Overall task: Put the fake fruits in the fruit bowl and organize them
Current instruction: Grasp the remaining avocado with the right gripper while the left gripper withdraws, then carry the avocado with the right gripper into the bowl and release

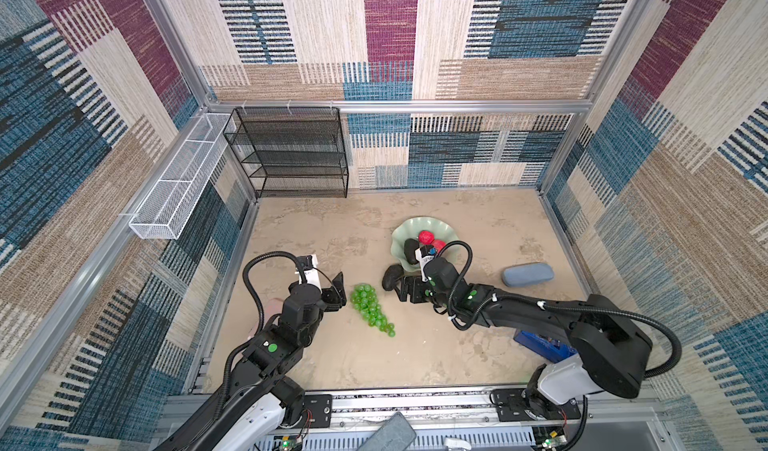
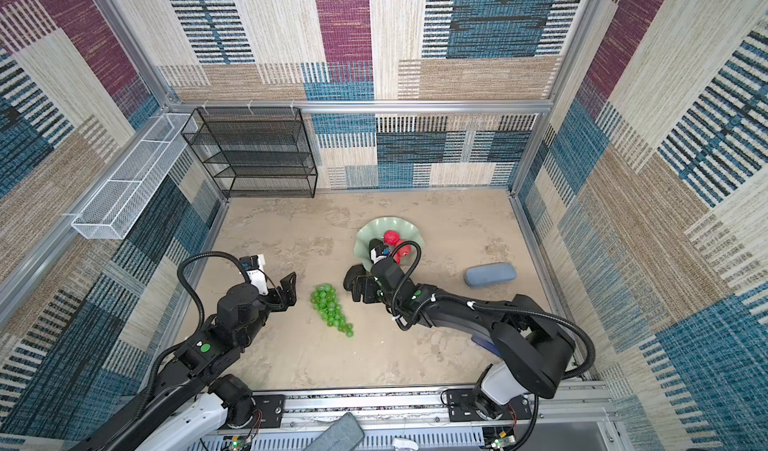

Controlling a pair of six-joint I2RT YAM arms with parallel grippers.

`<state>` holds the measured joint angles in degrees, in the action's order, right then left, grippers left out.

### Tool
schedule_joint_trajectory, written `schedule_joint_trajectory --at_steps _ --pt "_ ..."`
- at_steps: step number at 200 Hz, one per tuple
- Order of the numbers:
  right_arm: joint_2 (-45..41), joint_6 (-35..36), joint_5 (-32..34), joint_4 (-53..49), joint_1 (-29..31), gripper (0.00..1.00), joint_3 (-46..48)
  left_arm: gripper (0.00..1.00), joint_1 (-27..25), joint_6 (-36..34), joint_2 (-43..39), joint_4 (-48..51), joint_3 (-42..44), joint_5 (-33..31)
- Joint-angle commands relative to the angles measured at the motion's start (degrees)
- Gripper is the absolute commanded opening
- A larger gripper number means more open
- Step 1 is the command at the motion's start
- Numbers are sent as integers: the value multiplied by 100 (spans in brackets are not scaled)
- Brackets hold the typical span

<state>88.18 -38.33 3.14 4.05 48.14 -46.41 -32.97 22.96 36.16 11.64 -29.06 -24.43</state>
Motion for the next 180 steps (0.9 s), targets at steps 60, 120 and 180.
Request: schedule_joint_trajectory --at_steps 60,120,180 --pt "1792 -579 574 203 -3 92 -1256 85 28 20 -395 560 -20 -216" --pt "2630 -114 1009 19 29 73 -1987 85 39 -63 -660 838 -56 -319" --pt "1588 447 1093 52 423 51 -1365 86 44 -101 -665 722 -56 -339"
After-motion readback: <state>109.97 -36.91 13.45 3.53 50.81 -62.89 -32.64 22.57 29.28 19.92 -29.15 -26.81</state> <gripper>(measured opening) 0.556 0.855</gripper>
